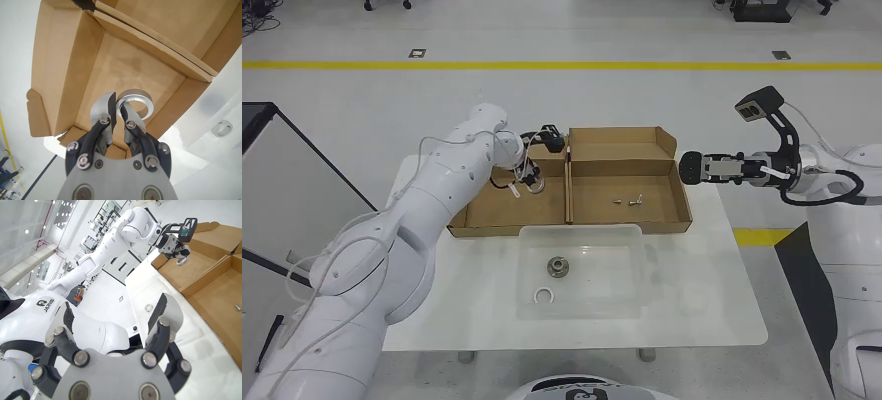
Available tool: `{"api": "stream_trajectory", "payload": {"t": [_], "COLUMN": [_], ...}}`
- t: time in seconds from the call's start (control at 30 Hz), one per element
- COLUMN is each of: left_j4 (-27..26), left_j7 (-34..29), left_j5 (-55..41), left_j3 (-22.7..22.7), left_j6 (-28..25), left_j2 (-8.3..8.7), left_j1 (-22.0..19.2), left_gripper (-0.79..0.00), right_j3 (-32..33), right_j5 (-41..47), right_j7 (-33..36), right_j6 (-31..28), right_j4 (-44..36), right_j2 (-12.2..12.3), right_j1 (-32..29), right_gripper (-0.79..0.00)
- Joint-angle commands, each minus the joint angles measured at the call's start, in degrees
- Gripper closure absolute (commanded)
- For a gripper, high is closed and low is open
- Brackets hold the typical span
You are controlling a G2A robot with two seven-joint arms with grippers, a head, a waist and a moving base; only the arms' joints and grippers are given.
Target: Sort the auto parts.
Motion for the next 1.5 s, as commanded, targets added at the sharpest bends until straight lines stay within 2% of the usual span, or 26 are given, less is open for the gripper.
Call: {"api": "stream_trajectory", "payload": {"t": [0.0, 0.87, 1.17, 1.47], "left_j4": [0.6, 16.0, 19.4, 21.7], "left_j7": [-1.2, 2.6, 3.4, 5.6], "left_j5": [1.1, 1.9, 3.1, 4.2], "left_j3": [0.8, 4.3, 4.8, 4.7], "left_j6": [0.8, -0.1, 0.2, 3.1], "left_j2": [-0.48, -10.47, -12.63, -13.93], "left_j1": [0.4, 0.8, 0.9, 0.8], "left_gripper": [0.000, 0.000, 0.000, 0.000], "right_j3": [0.0, 0.0, 0.0, 0.0], "right_j5": [0.0, 0.0, 0.0, 0.0], "right_j7": [0.0, 0.0, 0.0, 0.0], "right_j6": [0.0, 0.0, 0.0, 0.0], "right_j4": [0.0, 0.0, 0.0, 0.0], "right_j2": [0.0, 0.0, 0.0, 0.0], "right_j1": [0.0, 0.0, 0.0, 0.0], "right_gripper": [-0.785, -0.785, -0.785, -0.785]}}
